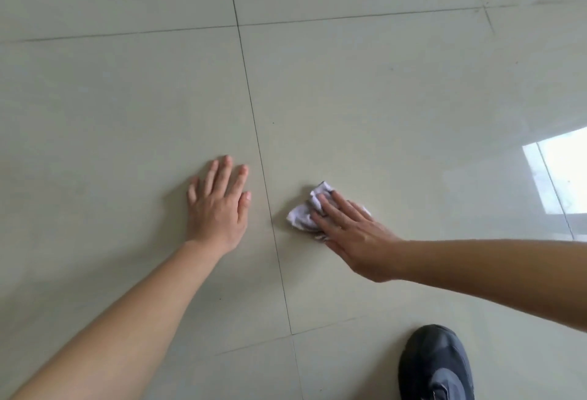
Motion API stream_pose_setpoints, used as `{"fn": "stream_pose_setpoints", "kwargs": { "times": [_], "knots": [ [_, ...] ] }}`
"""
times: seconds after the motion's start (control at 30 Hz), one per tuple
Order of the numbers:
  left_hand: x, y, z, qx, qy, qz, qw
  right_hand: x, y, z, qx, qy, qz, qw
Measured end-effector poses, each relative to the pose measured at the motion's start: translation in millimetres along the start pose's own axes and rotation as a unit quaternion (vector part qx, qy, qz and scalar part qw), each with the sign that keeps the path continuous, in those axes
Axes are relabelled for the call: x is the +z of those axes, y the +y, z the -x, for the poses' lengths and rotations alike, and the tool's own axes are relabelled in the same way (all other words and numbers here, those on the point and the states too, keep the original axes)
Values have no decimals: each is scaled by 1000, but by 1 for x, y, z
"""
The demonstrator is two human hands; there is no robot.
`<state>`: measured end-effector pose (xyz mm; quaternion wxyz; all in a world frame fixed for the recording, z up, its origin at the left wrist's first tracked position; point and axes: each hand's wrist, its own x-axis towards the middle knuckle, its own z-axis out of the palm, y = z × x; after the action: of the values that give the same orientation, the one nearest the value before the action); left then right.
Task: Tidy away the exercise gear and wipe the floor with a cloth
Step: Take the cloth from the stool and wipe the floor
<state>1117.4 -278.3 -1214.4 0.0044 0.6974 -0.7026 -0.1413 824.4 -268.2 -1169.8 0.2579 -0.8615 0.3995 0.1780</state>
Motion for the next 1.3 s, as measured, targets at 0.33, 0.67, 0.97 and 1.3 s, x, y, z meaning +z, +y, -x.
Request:
{"fn": "stream_pose_setpoints", "kwargs": {
  "times": [0.33, 0.67, 0.97, 1.3],
  "knots": [
    [-7, -8, -1, 19, 52, 51, 997, -92, 24, -143, 65, 73, 46, 994],
    [-24, -39, 41, -83, 133, 76, 985, -47, -38, -144, 78, 141, -34, 986],
    [-156, -7, 136, -62, -15, 6, 998, -122, -98, 6, 87, 71, -35, 993],
    [-652, 2, 125, -130, 195, -13, 972, -596, -226, 128, 40, 262, 21, 964]
  ]
}}
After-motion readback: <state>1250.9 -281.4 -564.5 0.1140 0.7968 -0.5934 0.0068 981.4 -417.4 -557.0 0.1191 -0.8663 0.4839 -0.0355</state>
